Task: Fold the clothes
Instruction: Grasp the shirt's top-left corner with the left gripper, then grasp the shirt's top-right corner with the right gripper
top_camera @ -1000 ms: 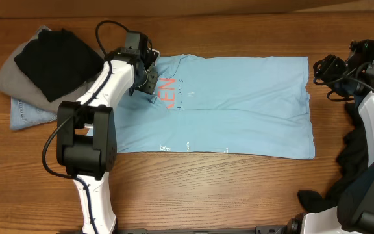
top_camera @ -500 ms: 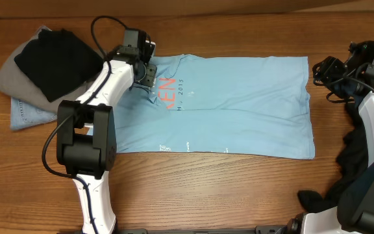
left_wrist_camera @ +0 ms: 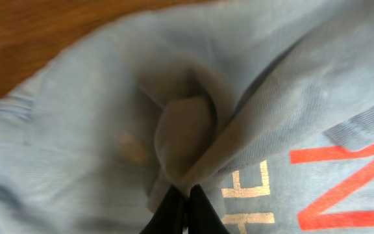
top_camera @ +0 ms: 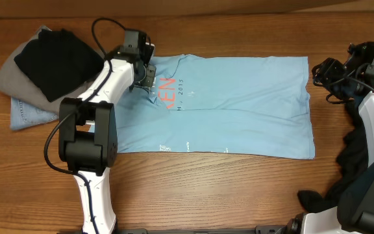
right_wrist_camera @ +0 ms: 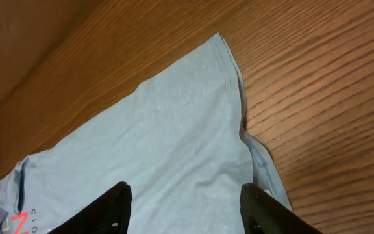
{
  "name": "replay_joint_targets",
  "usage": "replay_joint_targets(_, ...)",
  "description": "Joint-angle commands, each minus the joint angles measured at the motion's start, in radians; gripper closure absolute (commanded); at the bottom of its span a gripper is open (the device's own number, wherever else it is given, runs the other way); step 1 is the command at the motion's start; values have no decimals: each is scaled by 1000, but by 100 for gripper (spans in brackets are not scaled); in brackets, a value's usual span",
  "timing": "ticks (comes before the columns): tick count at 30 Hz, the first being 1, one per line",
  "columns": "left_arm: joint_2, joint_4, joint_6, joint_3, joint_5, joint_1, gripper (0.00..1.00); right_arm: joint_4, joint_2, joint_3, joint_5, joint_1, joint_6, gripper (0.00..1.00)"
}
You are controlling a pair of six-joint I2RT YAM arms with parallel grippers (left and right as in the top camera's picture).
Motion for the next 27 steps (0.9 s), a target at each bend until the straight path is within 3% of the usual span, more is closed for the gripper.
replay_joint_targets(1, -2, -42, -13, 116, -32, 6, 96, 9, -15, 16, -4, 5, 0, 43)
replay_joint_targets(12, -2, -294, -13, 394, -76, 6, 96, 156, -13, 12, -1, 5, -3, 43)
replay_joint_targets(27, -2, -685, -17, 522, -75, 5, 96, 453, 202, 12, -1, 5, -3, 43)
